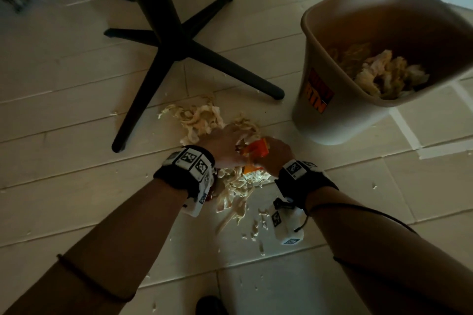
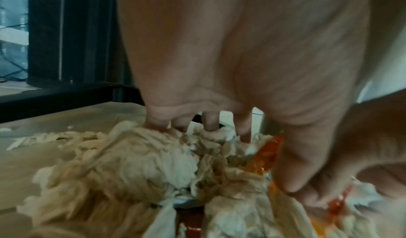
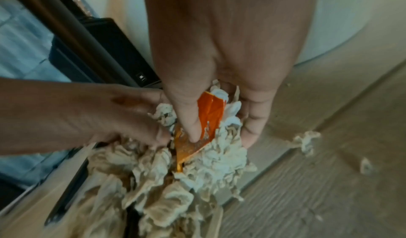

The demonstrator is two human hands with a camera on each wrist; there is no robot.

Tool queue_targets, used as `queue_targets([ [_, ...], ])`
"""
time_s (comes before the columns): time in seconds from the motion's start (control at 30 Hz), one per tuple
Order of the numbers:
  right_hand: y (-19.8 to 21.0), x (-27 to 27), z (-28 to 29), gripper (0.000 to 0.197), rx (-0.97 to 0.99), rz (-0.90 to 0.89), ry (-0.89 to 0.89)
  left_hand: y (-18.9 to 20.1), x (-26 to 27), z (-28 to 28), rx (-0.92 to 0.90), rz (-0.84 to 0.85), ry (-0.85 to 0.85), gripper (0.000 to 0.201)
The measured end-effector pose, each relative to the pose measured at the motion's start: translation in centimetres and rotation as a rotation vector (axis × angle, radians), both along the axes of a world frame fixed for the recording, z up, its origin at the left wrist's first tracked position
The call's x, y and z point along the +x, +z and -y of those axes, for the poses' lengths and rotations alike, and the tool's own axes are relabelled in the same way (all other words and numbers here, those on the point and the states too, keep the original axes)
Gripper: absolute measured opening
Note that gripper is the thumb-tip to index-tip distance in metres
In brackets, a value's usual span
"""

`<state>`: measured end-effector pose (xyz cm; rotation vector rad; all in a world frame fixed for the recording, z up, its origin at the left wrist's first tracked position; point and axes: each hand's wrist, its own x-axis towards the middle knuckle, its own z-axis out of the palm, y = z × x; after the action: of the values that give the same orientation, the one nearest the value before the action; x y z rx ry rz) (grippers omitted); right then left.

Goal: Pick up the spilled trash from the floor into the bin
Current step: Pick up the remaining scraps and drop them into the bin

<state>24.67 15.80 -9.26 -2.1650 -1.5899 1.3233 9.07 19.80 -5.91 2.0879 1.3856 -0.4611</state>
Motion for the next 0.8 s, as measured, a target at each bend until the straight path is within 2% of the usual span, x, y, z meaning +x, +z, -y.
queue_targets([
  [0.07,0.3,0.1,0.1,0.042,-0.024,-0.095,-0.066,0.4,0.9,0.8,0.094,0.070,0.000,0.079],
  [0.17,1.7,0.1,0.3,0.052,-0.023,-0.250,-0.131,0.8,2.3,2.0,0.163,0.202,0.087,0.060],
  [0.23,2.5,0.4,0.7,0.060,-0.027,-0.328,-0.109,0.6,2.8,2.8,0.154,0.261,0.135,0.057],
  [0.3,2.6,0.8,1.1,0.064,-0.041,-0.355,-0.063,0.5,3.0,3.5,0.073,0.377,0.203,0.059],
  [0.4,2.8,1.2,1.7,0.068,-0.064,-0.304,0.018,0.9,2.8,4.3,-0.098,0.579,0.357,0.062],
  [0.5,2.8,0.9,2.2,0.059,-0.041,-0.241,0.054,1.7,2.6,5.0,-0.216,0.697,0.414,0.057],
  [0.6,2.2,0.7,2.5,0.067,-0.022,-0.200,-0.008,2.7,2.5,5.5,-0.212,0.716,0.460,0.047],
  [0.7,1.7,1.0,2.7,0.063,-0.025,-0.202,-0.106,3.0,1.7,5.4,0.072,0.635,0.434,0.036],
  [0.73,1.7,1.1,2.8,0.061,-0.024,-0.207,-0.140,2.9,1.3,5.2,0.126,0.616,0.413,0.036],
  [0.8,1.4,1.3,2.6,0.062,0.008,-0.194,-0.160,2.5,0.7,5.0,0.116,0.549,0.333,0.045],
])
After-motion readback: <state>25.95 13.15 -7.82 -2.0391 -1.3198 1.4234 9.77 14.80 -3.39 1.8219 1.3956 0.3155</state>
